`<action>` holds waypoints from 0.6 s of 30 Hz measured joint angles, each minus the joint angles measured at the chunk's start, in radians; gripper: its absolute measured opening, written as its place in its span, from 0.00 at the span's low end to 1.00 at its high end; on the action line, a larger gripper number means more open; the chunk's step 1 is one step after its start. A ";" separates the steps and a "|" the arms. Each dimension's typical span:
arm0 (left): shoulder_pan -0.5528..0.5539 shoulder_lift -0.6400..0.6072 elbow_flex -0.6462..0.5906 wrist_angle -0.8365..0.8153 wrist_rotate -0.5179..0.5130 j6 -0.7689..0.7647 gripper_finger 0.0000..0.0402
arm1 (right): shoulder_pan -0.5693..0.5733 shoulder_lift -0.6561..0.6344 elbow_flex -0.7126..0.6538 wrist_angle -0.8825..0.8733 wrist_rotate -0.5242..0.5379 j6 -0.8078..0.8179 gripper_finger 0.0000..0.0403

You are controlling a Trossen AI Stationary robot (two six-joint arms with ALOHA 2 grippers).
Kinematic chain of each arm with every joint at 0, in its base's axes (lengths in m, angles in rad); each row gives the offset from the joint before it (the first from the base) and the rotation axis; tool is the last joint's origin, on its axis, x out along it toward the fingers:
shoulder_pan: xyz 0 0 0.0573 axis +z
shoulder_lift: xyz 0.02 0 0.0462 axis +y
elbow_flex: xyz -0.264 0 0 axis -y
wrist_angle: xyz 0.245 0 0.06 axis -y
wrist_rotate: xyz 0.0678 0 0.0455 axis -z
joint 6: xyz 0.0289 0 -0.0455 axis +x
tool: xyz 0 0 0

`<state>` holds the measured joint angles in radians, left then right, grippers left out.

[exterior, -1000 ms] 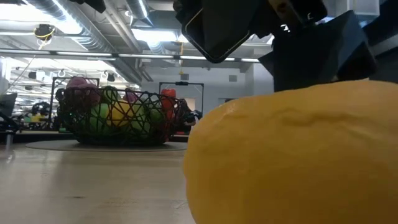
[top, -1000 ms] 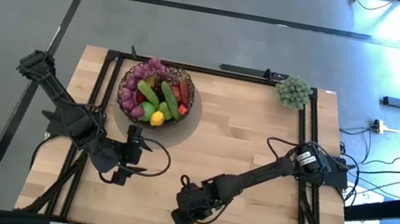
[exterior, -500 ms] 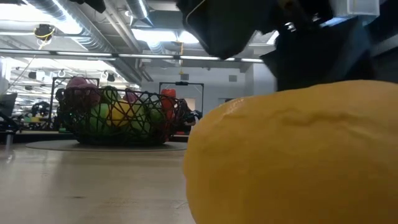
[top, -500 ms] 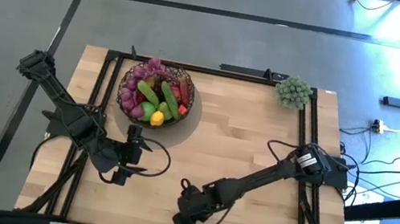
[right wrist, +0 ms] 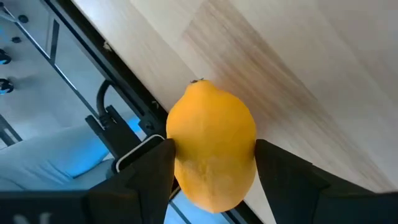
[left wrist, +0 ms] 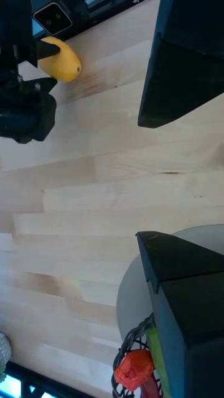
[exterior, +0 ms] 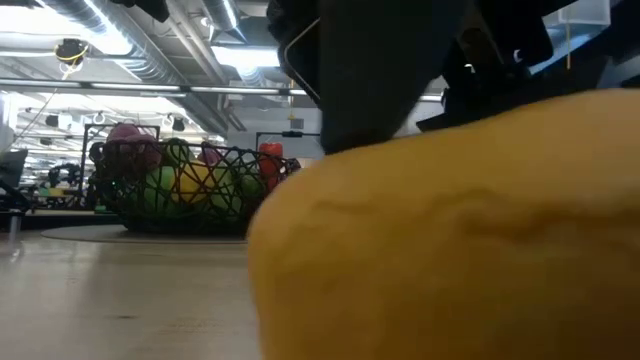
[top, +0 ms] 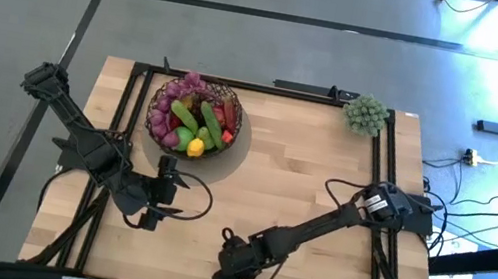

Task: Build produce basket
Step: Put the yellow lemon into the black wire basket

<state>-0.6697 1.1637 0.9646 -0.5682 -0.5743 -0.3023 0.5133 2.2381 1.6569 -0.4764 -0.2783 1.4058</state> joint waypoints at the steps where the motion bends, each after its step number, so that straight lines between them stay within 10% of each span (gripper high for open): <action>1: 0.000 0.000 0.000 0.000 0.000 0.000 0.70 | 0.001 0.003 0.000 0.002 0.006 0.000 0.54; 18: 0.000 0.000 0.000 -0.001 0.000 0.000 0.70 | 0.001 0.013 -0.002 0.003 0.045 -0.001 0.36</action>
<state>-0.6697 1.1637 0.9646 -0.5694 -0.5743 -0.3020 0.5142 2.2509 1.6547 -0.4732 -0.2329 1.4048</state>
